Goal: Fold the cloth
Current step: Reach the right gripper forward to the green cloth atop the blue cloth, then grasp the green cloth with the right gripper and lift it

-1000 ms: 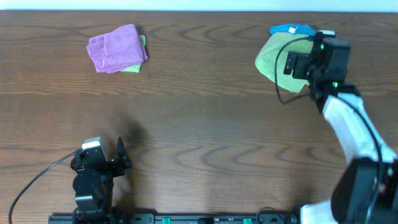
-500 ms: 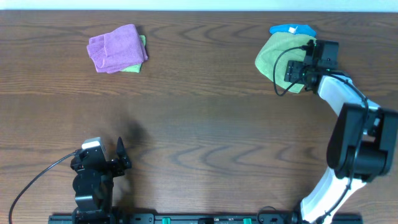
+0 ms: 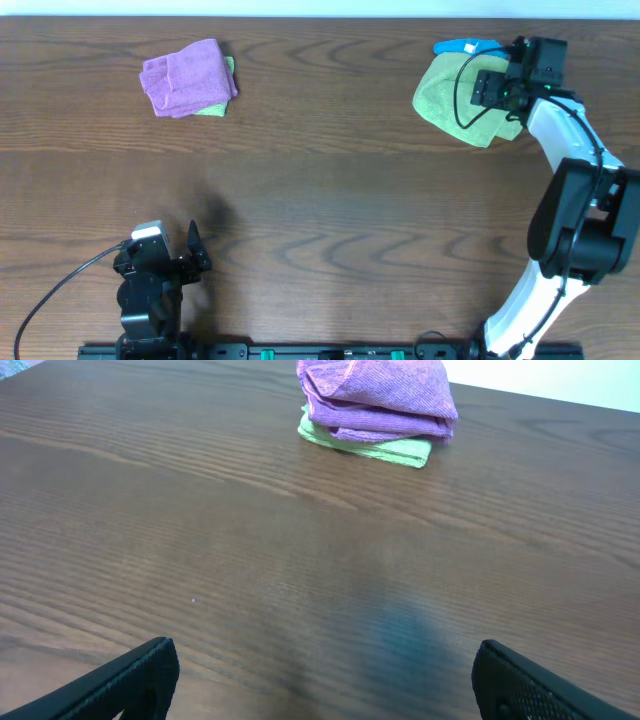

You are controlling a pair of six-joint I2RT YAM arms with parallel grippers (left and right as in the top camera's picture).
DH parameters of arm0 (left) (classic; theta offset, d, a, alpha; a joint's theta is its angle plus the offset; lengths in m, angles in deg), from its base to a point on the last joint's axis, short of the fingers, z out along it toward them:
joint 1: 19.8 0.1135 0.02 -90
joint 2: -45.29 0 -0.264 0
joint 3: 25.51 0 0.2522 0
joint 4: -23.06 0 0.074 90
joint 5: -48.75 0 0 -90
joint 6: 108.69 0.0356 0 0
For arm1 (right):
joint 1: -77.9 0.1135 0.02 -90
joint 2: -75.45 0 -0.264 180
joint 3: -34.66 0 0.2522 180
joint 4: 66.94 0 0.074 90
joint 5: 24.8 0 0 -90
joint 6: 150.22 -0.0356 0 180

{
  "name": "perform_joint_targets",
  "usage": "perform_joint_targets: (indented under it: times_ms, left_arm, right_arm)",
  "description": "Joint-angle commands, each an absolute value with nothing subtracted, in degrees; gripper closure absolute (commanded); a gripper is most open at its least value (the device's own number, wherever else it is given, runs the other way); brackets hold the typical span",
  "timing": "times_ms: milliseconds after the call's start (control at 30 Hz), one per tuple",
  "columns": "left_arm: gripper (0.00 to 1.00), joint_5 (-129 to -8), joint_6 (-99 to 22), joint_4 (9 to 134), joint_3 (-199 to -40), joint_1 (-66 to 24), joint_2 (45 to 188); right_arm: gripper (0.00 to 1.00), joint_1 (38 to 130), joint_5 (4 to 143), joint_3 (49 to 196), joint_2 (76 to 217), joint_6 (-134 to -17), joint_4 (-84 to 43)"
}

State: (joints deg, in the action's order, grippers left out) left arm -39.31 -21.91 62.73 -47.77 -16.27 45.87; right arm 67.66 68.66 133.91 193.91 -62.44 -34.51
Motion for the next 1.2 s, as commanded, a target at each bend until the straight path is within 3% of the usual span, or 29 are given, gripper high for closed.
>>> perform_joint_targets:
  times_ms: [0, 400, 1000, 1100, 1167]
  left_arm:
    - [0.05, -38.7, -22.5, 63.0, -46.7, -16.4, 45.5]
    - [0.05, -38.7, -22.5, 63.0, -46.7, -16.4, 45.5]
    - [0.05, -38.7, -22.5, 63.0, -46.7, -16.4, 45.5]
    - [0.05, -38.7, -22.5, 63.0, -46.7, -16.4, 45.5]
    - [0.05, -38.7, -22.5, 63.0, -46.7, -16.4, 45.5]
  right_arm:
    - [0.15, 67.4, 69.3, 134.8, 193.5, -61.4, -31.9]
    - [0.19, 67.0, 61.7, 135.3, 193.5, -59.7, -23.1]
    - [0.3, 65.3, 74.3, 135.3, 197.4, -60.3, -31.0]
    - [0.41, 65.4, 75.4, 135.3, 197.5, -60.6, -32.1]
    - [0.54, 65.6, 75.7, 135.3, 197.6, -60.6, -33.2]
